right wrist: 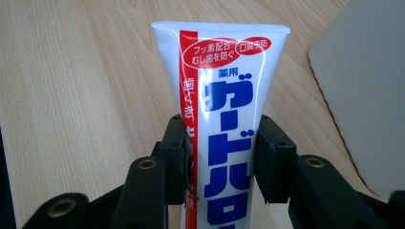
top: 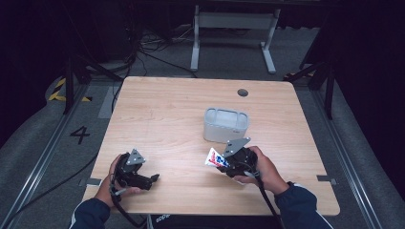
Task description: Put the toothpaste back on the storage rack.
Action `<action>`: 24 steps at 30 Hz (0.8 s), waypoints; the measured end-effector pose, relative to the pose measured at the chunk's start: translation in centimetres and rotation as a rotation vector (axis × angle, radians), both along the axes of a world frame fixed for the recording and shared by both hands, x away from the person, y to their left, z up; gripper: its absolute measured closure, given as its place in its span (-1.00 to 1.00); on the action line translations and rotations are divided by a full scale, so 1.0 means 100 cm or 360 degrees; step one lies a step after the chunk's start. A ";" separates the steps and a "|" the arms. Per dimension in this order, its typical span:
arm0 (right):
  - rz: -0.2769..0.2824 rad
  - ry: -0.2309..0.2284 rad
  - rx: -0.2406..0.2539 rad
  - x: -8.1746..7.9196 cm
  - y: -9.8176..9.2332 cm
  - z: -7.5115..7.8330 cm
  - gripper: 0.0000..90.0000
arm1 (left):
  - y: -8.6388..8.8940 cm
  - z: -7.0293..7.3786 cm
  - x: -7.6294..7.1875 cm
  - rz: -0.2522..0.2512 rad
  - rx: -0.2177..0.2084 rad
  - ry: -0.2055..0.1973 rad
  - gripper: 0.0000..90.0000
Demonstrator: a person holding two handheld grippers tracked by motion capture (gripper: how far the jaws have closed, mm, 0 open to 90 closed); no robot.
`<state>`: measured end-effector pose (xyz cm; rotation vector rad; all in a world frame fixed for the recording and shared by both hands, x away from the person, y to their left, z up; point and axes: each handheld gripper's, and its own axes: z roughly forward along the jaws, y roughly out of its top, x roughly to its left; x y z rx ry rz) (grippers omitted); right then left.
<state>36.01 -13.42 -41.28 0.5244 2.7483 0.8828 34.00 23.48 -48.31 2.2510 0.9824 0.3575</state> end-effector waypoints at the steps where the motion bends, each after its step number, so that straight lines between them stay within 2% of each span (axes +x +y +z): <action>1: 0.0005 0.0001 0.0005 0.000 0.000 0.000 0.39 | 0.000 0.000 0.000 -0.0002 0.0002 -0.0001 -0.97; 24: 0.0001 -0.0061 0.0105 -0.001 -0.008 0.008 0.43 | 0.000 0.000 0.000 -0.0002 0.0005 -0.0003 -0.97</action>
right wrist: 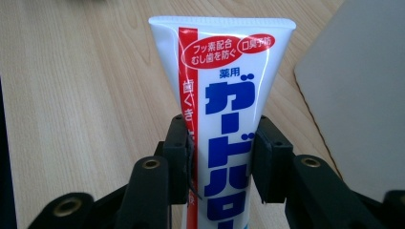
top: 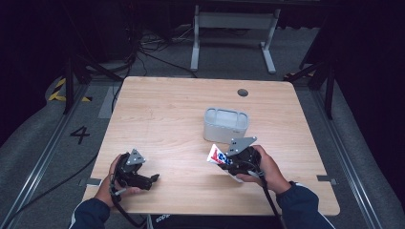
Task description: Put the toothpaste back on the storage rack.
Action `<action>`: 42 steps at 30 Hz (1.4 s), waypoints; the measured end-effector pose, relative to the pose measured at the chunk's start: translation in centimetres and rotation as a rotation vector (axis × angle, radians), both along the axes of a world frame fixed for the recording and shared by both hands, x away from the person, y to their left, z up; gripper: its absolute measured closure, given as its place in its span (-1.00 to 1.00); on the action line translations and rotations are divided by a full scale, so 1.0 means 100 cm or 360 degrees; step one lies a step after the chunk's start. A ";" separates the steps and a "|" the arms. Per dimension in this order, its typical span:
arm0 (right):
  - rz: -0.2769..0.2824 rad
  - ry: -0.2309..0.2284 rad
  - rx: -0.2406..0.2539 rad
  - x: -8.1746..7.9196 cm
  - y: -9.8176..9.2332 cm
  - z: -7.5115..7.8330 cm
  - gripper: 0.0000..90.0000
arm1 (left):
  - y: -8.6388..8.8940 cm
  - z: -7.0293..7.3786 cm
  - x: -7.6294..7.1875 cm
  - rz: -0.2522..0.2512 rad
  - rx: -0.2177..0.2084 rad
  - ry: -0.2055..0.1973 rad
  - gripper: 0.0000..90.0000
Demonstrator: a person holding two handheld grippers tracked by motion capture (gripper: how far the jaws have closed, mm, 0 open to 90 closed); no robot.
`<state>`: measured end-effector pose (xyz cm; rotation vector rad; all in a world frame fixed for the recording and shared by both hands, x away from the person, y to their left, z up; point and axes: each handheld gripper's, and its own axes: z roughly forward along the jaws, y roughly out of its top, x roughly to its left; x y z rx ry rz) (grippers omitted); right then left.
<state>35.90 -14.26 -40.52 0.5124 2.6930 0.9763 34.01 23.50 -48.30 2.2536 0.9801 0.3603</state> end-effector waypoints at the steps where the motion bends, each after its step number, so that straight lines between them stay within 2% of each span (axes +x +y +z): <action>1: 0.0001 -0.0001 0.0003 0.000 0.000 0.000 0.43 | 0.000 0.000 0.000 0.0001 -0.0002 0.0001 -0.97; 23: -0.0018 -0.0053 0.0126 -0.002 -0.012 0.018 0.44 | 0.000 0.000 0.000 0.0002 -0.0004 0.0003 -0.97; 42: -0.0045 -0.0136 0.0242 -0.006 -0.025 0.037 0.45 | 0.000 0.000 0.000 0.0002 -0.0003 0.0003 -0.97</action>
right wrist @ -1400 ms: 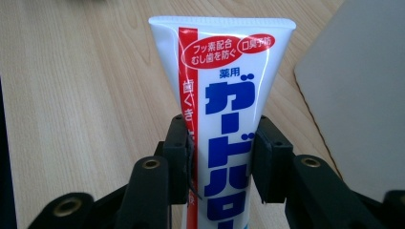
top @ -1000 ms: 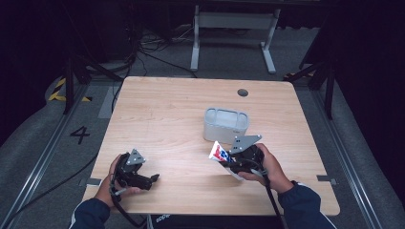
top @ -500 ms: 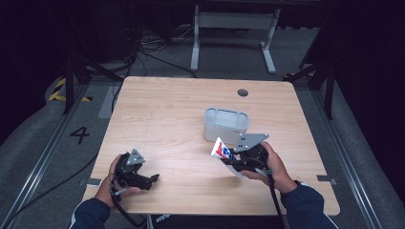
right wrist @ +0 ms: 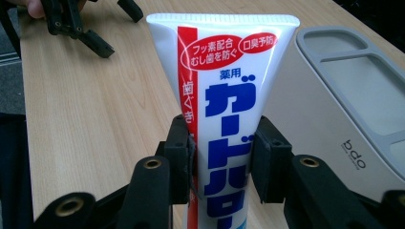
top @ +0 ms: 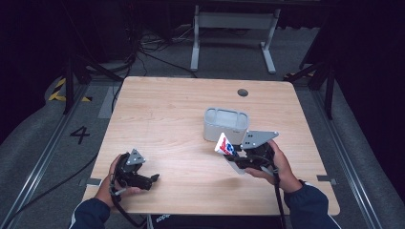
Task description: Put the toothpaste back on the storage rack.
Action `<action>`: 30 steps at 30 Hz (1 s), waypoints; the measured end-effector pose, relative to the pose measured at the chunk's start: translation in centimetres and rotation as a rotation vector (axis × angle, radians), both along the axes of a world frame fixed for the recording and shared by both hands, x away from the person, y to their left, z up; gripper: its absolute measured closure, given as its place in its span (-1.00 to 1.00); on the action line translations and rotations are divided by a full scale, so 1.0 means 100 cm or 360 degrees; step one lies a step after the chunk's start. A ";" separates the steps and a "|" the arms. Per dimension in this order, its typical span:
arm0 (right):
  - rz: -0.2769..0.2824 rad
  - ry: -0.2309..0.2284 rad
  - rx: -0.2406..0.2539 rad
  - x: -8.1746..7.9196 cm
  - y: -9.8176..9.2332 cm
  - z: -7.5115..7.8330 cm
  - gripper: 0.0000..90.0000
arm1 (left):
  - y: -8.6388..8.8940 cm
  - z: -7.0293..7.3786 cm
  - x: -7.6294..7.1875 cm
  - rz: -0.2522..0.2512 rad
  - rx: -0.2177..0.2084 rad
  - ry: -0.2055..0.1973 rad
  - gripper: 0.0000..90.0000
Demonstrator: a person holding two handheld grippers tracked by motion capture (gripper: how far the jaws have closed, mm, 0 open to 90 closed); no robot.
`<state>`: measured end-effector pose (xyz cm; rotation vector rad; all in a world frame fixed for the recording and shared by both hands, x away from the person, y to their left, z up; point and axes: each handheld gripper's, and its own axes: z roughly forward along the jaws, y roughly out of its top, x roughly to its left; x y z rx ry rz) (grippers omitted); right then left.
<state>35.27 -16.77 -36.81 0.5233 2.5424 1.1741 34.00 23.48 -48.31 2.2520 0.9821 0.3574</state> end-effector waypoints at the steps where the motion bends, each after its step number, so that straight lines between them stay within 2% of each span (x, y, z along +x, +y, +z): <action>1: -0.0006 -0.0007 0.0003 0.000 -0.001 0.001 0.45 | 0.000 0.000 0.000 -0.0002 0.0003 -0.0001 -0.97; 15: -0.0023 -0.0060 0.0089 -0.003 -0.007 0.014 0.45 | 0.000 0.000 0.000 0.0000 -0.0001 0.0000 -0.97; 30: -0.0042 -0.0124 0.0177 0.001 -0.008 0.026 0.45 | 0.000 0.000 0.000 0.0001 -0.0002 0.0001 -0.97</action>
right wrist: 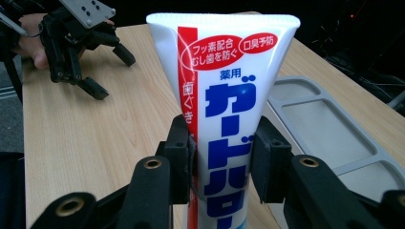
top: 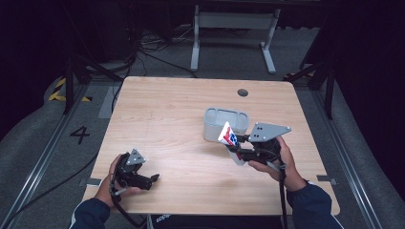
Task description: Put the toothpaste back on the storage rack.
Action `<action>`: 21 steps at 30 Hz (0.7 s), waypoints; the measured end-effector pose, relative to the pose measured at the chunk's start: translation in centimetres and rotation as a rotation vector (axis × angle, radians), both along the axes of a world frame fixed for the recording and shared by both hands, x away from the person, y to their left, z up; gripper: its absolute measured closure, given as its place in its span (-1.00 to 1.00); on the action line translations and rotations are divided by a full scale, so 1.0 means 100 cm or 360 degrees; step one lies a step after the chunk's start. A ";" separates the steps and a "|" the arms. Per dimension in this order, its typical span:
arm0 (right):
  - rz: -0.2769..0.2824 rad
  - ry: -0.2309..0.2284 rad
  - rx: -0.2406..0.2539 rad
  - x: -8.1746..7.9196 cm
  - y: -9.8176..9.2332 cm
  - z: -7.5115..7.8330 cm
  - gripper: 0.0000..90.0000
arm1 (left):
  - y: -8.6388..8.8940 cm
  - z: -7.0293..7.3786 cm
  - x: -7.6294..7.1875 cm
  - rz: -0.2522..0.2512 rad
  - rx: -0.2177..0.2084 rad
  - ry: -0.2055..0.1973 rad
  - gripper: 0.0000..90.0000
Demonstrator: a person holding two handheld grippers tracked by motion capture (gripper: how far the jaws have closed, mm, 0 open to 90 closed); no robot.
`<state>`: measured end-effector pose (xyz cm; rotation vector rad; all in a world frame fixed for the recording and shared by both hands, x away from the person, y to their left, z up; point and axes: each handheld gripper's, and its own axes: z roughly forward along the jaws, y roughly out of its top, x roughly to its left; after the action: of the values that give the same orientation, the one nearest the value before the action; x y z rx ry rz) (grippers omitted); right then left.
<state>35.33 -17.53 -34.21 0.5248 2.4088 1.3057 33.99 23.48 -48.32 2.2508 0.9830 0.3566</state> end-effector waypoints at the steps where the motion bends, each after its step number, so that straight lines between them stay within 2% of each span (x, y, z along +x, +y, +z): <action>1: -0.0005 -0.0001 0.0010 0.001 0.000 0.001 0.45 | 0.000 0.000 0.000 -0.0001 0.0002 0.0001 -0.97; 9: -0.0029 -0.0020 0.0062 0.005 -0.002 0.006 0.45 | 0.000 0.000 0.000 -0.0002 0.0004 -0.0001 -0.97; 21: -0.0037 -0.0054 0.0070 0.013 0.001 0.011 0.45 | 0.000 0.000 0.000 -0.0002 0.0004 -0.0003 -0.97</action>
<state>36.67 -17.39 -33.08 0.5366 2.3444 1.3496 34.01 23.49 -48.31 2.2530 0.9808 0.3597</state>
